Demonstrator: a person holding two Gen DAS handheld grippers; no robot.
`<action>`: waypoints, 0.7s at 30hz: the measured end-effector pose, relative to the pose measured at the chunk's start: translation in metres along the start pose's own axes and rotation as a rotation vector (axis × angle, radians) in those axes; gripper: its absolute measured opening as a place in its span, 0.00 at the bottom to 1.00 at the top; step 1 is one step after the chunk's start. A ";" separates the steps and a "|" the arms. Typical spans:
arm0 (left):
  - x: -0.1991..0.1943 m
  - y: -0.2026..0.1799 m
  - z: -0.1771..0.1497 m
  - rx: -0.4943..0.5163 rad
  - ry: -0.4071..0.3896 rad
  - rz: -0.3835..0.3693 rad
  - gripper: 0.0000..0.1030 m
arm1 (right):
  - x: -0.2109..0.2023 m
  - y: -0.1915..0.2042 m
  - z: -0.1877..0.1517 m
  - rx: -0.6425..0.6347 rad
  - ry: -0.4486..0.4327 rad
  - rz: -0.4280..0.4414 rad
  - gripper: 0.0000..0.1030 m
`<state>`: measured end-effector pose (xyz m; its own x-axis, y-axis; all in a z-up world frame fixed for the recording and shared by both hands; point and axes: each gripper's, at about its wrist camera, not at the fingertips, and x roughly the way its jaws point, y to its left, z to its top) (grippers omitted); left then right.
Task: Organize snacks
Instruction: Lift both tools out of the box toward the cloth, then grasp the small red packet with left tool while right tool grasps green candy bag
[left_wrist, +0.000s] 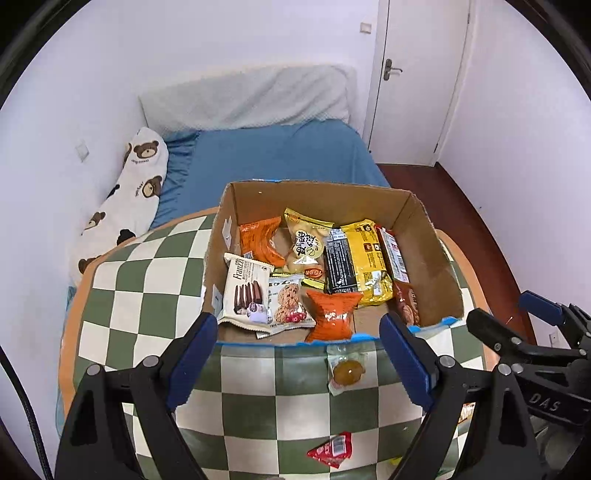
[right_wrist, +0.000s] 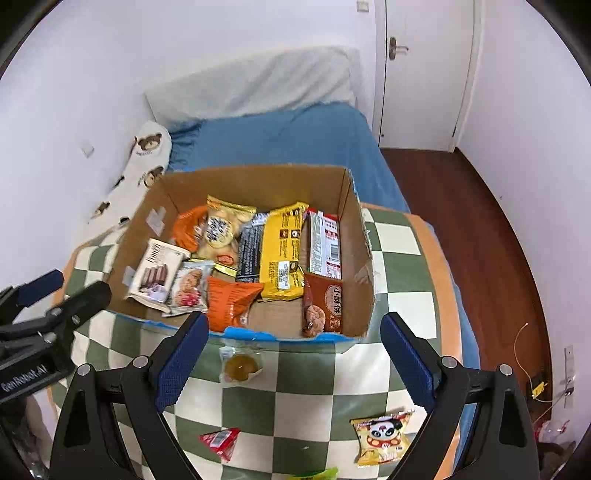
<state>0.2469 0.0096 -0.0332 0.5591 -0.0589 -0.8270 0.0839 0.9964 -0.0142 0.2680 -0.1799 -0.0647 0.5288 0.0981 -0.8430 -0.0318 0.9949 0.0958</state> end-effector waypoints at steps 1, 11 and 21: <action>-0.003 0.000 -0.002 0.000 -0.003 0.000 0.87 | -0.007 0.000 -0.003 0.006 -0.010 0.008 0.93; -0.004 -0.005 -0.059 0.014 0.084 -0.002 0.87 | -0.027 -0.013 -0.053 0.091 0.045 0.058 0.93; 0.073 -0.031 -0.161 0.191 0.388 0.004 0.87 | 0.051 -0.057 -0.194 0.221 0.442 0.049 0.93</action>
<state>0.1522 -0.0154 -0.1842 0.2112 0.0087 -0.9774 0.2536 0.9652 0.0634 0.1319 -0.2269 -0.2159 0.1198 0.1925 -0.9739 0.1581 0.9648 0.2102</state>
